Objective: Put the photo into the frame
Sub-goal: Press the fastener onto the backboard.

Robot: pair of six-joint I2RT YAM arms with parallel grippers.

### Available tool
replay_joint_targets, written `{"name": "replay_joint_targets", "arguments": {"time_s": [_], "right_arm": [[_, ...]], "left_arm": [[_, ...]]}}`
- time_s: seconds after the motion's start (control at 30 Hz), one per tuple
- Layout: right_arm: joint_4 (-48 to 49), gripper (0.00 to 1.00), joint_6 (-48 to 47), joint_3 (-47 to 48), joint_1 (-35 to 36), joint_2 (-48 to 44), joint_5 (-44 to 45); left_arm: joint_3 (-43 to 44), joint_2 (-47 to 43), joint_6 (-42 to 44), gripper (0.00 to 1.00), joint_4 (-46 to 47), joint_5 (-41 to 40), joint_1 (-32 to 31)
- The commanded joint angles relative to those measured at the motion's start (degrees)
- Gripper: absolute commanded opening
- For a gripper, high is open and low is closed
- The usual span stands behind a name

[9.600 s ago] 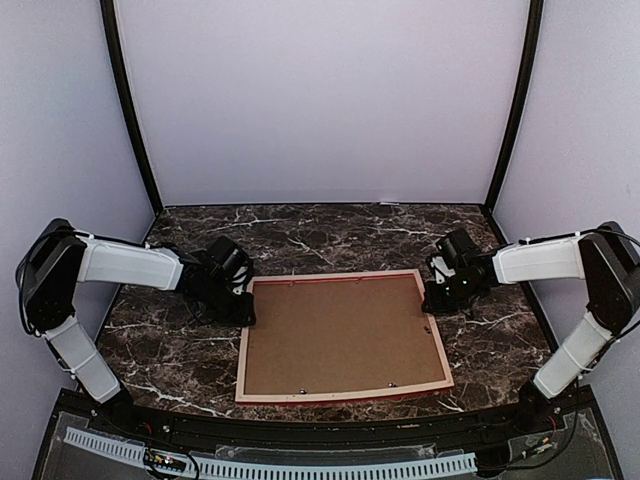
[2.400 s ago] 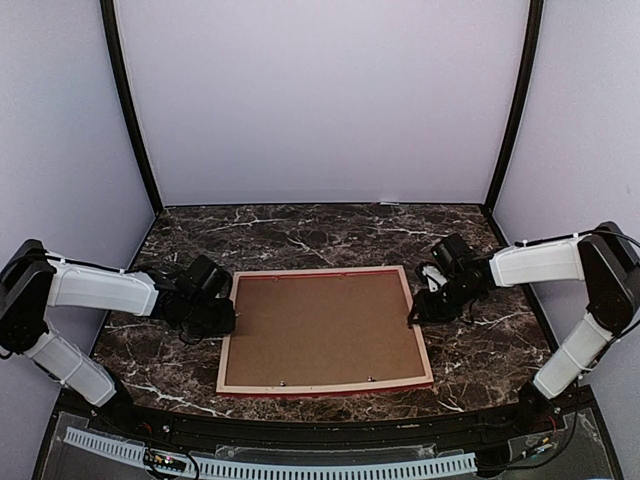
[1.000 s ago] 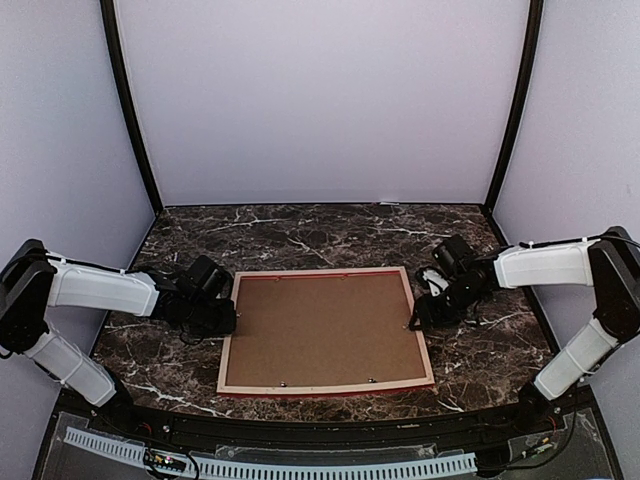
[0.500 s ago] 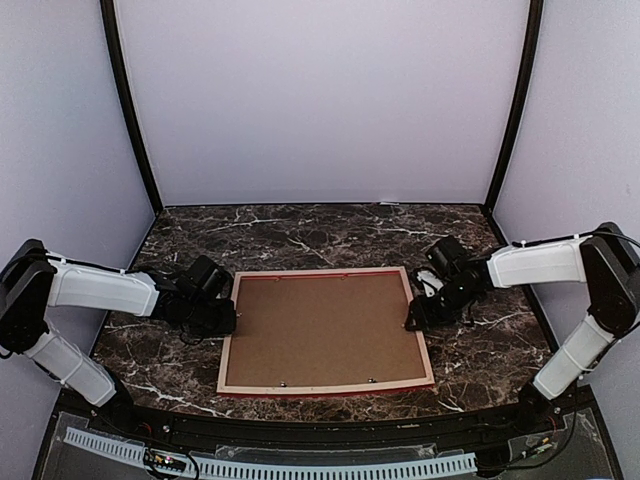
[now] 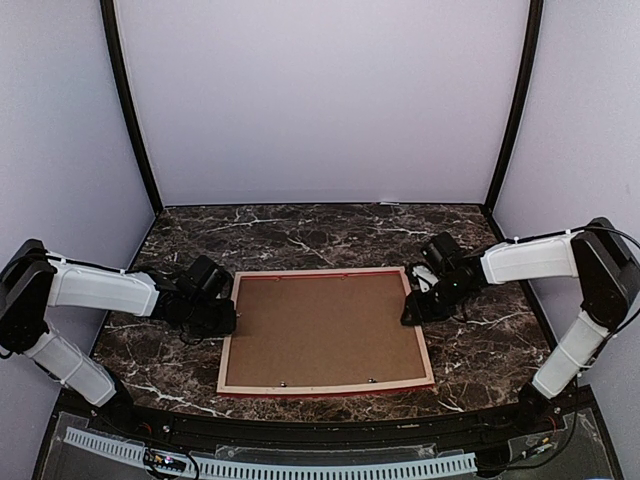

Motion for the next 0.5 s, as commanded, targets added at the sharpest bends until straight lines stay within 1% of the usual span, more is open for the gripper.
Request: {"name": "replay_joint_targets", "arguments": {"time_s": [0.0,0.2,0.47], "right_arm": [[0.6,0.43,1.1,0.3,0.5,2.0,0.4],[0.8,0.33,1.2,0.2,0.4,2.3,0.3],[1.4,0.29,2.3,-0.1,0.0,2.5,0.3]], "left_arm": [[-1.7,1.2,0.1,0.15,-3.5,2.1,-0.5],[-1.5,1.2,0.1,0.15,-3.7,2.0,-0.5],[-1.8,1.3,0.1,0.15,-3.5,2.1,-0.5]]}}
